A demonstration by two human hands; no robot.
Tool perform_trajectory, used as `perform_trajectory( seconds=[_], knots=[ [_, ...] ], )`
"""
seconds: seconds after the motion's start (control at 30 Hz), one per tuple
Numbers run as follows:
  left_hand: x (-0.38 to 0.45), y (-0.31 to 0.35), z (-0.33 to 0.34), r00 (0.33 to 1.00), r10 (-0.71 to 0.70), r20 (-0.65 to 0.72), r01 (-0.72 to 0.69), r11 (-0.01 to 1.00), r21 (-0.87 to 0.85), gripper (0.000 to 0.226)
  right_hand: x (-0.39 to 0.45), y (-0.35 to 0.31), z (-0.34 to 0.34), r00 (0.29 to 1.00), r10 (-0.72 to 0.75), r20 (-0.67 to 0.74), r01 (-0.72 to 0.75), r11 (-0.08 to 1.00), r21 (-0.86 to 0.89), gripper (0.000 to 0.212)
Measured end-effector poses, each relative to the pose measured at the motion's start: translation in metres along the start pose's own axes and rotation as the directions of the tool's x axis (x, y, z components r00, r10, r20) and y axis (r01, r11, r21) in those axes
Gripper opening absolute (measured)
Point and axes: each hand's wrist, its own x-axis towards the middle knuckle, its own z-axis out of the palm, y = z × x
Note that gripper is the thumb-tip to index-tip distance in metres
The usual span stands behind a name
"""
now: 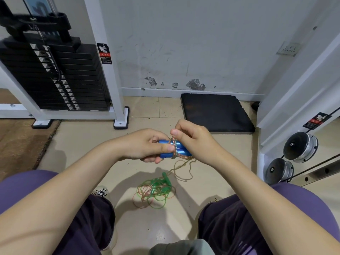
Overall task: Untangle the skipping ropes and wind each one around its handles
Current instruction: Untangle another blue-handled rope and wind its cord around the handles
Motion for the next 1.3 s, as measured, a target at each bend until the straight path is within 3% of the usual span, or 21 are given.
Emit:
perform_trajectory(
  seconds=[0.23,0.43,0.53,0.6,0.77,0.87,0.97,1.03,1.1,1.17,1.3],
  knots=[
    [0.002,-0.004,0.007,0.999,-0.039,0.016,0.04,0.998,-0.051,0.033,0.003,-0.004,0.004,0.995,0.027,-0.098,-0.028,1.0,-0.011,0.027],
    [0.003,0.001,0.013,0.999,-0.054,0.007,0.054,0.998,-0.023,0.064,0.001,-0.005,0.007,0.979,0.014,-0.206,-0.022,0.999,-0.036,0.028],
    [0.004,-0.002,0.017,0.998,-0.03,-0.052,0.028,0.999,-0.03,0.045,0.002,-0.004,0.006,0.976,0.035,-0.216,-0.041,0.999,-0.023,0.028],
    [0.004,-0.003,0.017,0.996,-0.008,-0.092,0.007,1.0,-0.013,0.03,0.003,-0.003,0.004,0.979,0.051,-0.195,-0.05,0.999,0.006,0.028],
    [0.004,-0.005,0.015,0.995,0.016,-0.093,-0.014,1.0,0.019,0.02,0.005,-0.003,-0.001,0.992,0.092,-0.089,-0.079,0.986,0.144,0.011],
    [0.004,-0.006,0.013,0.993,0.055,-0.107,-0.054,0.998,0.013,0.02,0.006,-0.002,-0.005,0.995,0.066,-0.078,-0.046,0.973,0.226,0.015],
    [0.004,-0.007,0.011,0.987,0.088,-0.138,-0.091,0.996,-0.019,0.025,0.005,-0.004,-0.007,0.991,0.13,-0.009,-0.122,0.951,0.285,0.016],
    [0.005,-0.008,0.008,0.976,0.1,-0.194,-0.116,0.991,-0.07,0.024,0.004,-0.005,-0.009,0.976,0.208,0.063,-0.214,0.87,0.443,0.02],
    [0.007,-0.009,0.006,0.952,0.105,-0.286,-0.154,0.976,-0.154,0.021,0.004,-0.006,-0.013,0.954,0.237,0.183,-0.297,0.687,0.663,0.024],
    [0.01,-0.008,0.004,0.917,0.082,-0.39,-0.186,0.954,-0.237,0.027,0.004,-0.007,-0.015,0.944,0.193,0.268,-0.33,0.603,0.726,0.025],
    [0.013,-0.009,0.002,0.829,0.049,-0.557,-0.233,0.936,-0.265,0.023,0.003,-0.007,-0.005,0.954,0.172,0.244,-0.288,0.747,0.6,0.032]
  ],
)
